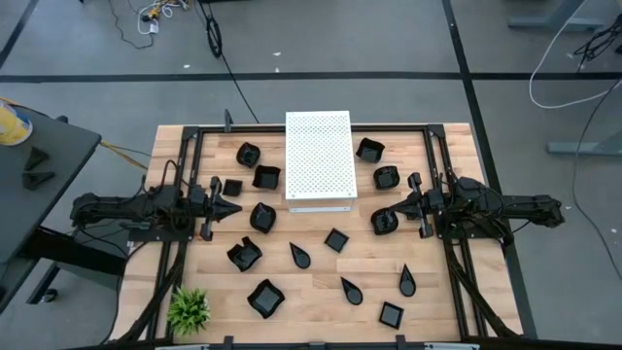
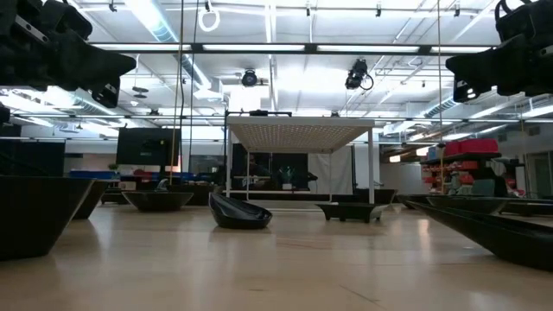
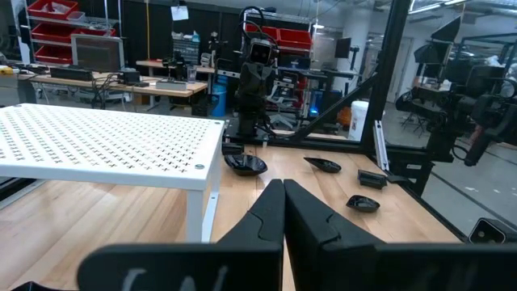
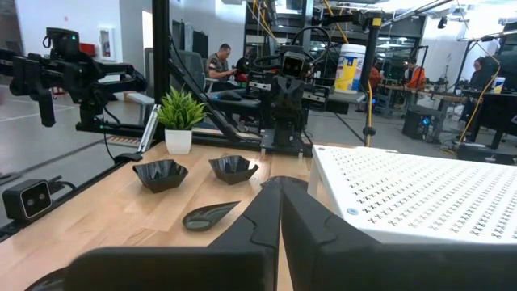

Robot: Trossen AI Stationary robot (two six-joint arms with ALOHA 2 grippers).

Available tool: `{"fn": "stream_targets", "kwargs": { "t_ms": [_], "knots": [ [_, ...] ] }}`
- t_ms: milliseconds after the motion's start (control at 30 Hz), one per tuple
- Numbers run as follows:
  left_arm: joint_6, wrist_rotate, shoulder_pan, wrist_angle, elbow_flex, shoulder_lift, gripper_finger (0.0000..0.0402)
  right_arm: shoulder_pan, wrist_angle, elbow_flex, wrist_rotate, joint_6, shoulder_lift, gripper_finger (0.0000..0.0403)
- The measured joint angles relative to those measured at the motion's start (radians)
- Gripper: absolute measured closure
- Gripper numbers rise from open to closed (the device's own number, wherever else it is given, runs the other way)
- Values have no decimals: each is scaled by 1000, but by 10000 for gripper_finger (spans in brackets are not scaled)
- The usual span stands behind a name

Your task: Pick & Place Mini shaped plates

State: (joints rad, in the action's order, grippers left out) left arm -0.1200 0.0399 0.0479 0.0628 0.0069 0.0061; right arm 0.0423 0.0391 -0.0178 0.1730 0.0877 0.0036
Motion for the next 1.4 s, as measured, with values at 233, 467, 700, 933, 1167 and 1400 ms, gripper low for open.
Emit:
{"fn": "stream_targets", "kwargs": {
  "t_ms": [233,467,700,933,1167,1400],
  "knots": [
    [0,0,0,0,0,0,399,0,0,0,0,0,0,385],
    [0,0,0,0,0,0,399,0,0,0,0,0,0,385],
    [0,0,0,0,0,0,399,0,0,0,0,0,0,385],
    [1,0,0,1,0,0,399,0,0,0,0,26,0,385],
    [-56,0,0,46,1,0,399,0,48,0,0,-63,1,385],
    [-80,0,0,38,67,0,399,0,145,0,-30,-203,1,385]
  ]
}}
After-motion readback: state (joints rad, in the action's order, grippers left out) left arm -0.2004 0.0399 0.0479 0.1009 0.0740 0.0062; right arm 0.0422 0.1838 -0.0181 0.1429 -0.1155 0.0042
